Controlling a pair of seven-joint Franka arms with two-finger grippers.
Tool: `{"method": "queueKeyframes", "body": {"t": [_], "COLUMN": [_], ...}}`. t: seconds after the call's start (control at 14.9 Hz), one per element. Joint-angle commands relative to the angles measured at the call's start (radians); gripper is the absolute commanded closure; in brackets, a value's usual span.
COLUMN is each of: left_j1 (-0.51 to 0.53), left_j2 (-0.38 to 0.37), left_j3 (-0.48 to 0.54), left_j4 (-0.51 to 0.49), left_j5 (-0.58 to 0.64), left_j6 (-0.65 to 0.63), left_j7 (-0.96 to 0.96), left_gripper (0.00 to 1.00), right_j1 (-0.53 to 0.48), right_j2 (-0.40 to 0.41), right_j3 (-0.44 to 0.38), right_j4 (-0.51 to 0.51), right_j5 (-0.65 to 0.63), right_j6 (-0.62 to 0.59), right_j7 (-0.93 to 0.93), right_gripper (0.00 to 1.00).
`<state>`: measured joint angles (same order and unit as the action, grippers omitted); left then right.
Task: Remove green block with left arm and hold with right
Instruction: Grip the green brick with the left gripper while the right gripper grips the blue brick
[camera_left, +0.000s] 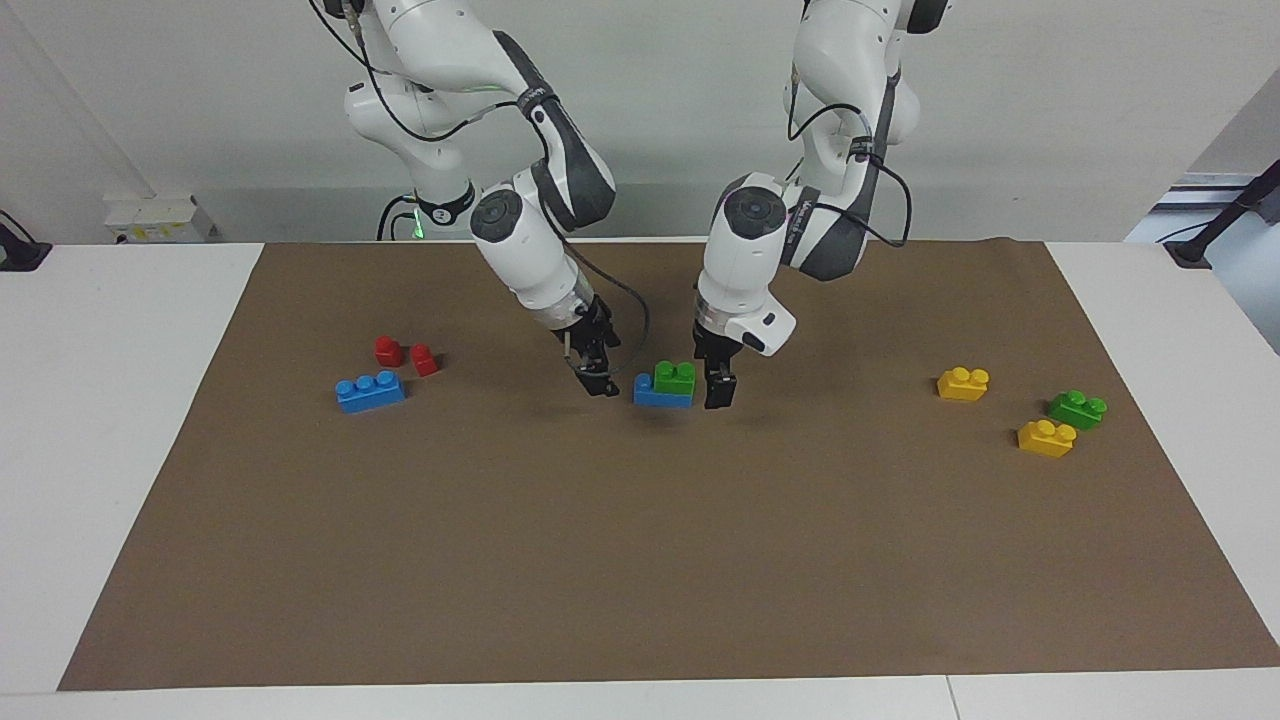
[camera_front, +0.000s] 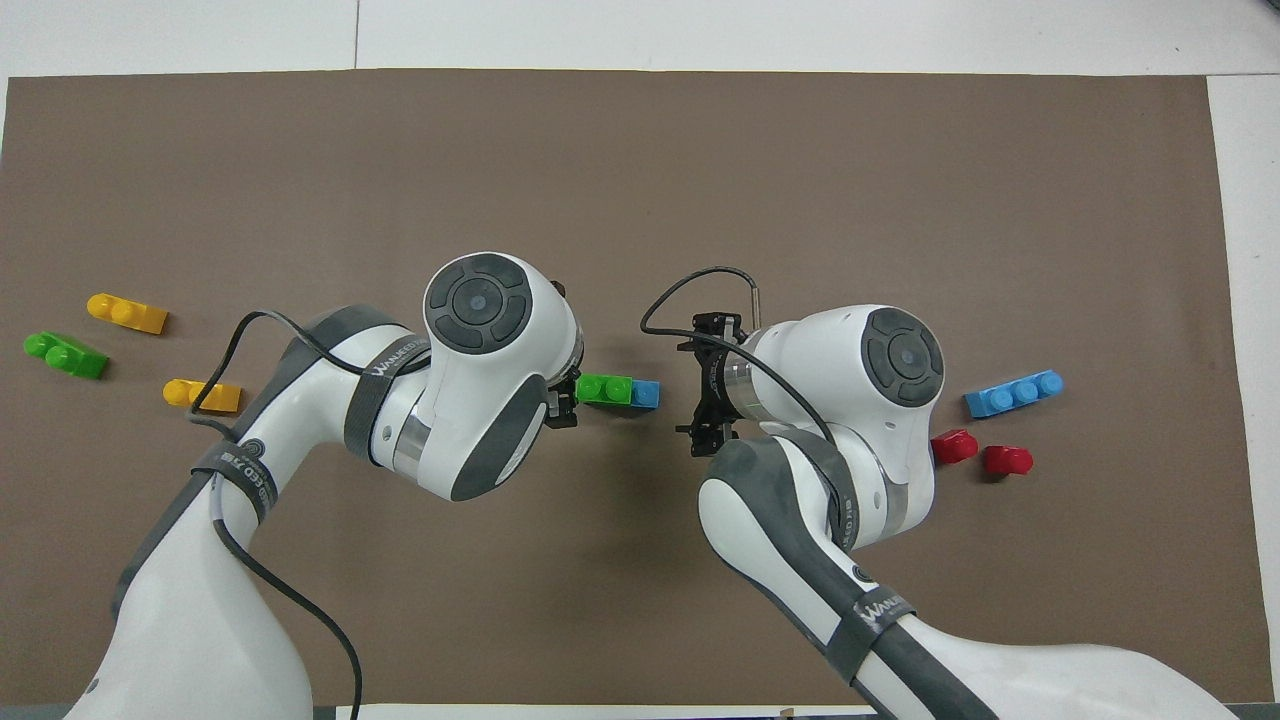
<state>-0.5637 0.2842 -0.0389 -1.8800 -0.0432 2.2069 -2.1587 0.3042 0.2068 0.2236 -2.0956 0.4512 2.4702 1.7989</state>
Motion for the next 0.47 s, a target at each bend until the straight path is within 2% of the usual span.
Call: {"method": "queueKeyframes", "body": {"t": [0.0,0.4], "left_j1": [-0.028,-0.044], "left_j2": [0.016,0.018], "left_j3": [0.014,0.014], "left_j4": [0.021,0.012], "left_j5": [0.025,0.025], "left_j6": [0.0,0.002], "left_j7": [-0.033,-0.058], "left_gripper": [0.0,0.0], "right_j1": [0.009,0.044], "right_j2": [0.023,0.066], "right_j3": [0.0,0.0], "right_j4": [-0.007,-0.007], "right_j5": [0.018,0.018], "right_j6": [0.047,0.115], "right_j7": [-0.009,-0.006], "right_gripper": [0.02,0.02]}}
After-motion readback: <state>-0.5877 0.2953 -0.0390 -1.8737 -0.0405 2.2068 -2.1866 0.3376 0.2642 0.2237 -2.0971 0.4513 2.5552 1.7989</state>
